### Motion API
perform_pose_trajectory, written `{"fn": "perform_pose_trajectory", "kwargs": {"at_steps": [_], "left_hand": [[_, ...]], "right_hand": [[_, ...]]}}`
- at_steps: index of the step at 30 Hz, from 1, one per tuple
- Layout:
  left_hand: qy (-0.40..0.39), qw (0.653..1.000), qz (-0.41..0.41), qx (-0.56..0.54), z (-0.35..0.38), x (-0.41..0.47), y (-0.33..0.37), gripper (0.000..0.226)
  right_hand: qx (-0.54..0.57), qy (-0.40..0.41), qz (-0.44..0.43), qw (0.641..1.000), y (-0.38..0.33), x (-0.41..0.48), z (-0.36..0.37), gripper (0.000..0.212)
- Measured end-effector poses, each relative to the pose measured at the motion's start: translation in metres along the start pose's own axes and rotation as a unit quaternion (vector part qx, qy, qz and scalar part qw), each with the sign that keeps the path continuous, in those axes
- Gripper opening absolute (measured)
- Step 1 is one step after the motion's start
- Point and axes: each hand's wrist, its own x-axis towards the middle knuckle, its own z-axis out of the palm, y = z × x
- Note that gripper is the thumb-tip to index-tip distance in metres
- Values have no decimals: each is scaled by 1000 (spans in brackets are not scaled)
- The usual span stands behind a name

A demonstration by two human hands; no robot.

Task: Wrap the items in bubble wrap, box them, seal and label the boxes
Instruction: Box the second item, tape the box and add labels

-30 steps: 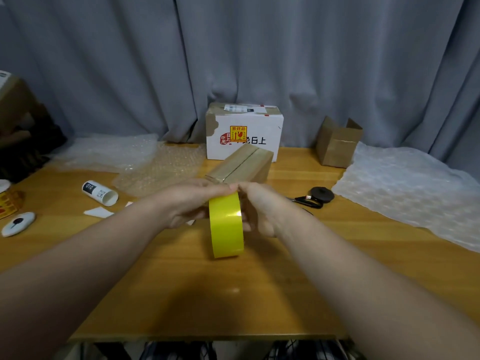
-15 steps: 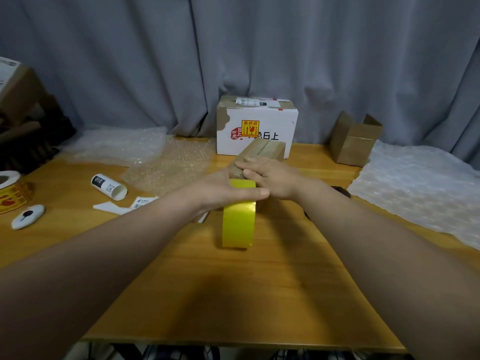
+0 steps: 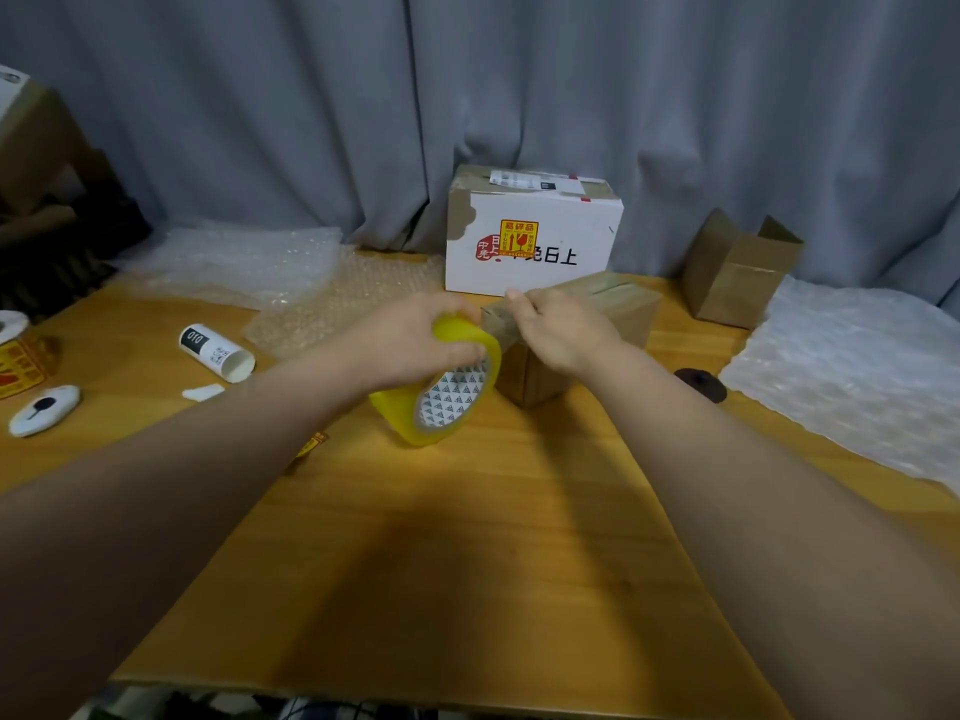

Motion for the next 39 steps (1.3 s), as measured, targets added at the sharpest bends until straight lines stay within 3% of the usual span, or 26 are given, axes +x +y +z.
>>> {"fn": "perform_pose_trajectory", "kwargs": {"at_steps": [3,8,11,15,18,20,24,32,35,39], "left_hand": [[-13,1000,-1,6,-5,1,0,35],[-134,982,-13,136,-20,1,10,38],[-157,968,-14,196,-19,8,19,42],[-59,982,3,181,-11,14,18,53],[-2,988,25,153,-7,13,15,45],[-16,989,20,149,-8,11,14,39],[-129,960,-18,249,-9,11,18,34],[0,987,14,160,-3,15,16,40],[8,988,24,149,4,21,20,36],[13,989,14,148,8,25,17,31]], "right_hand": [[-112,-19,11,993,-3,-1,11,59],[-111,-30,5,993,3,0,11,62],[-120,-37,-1,992,2,1,9,65],[-146,-34,2,989,5,5,7,66],[-148,-19,3,989,5,5,10,65],[-148,-11,-1,989,5,4,11,62],[-138,-18,-2,990,7,6,9,60],[-177,58,-13,982,7,-2,28,68],[-186,56,-23,981,10,-1,30,73],[-176,69,-26,982,15,5,30,61]]}}
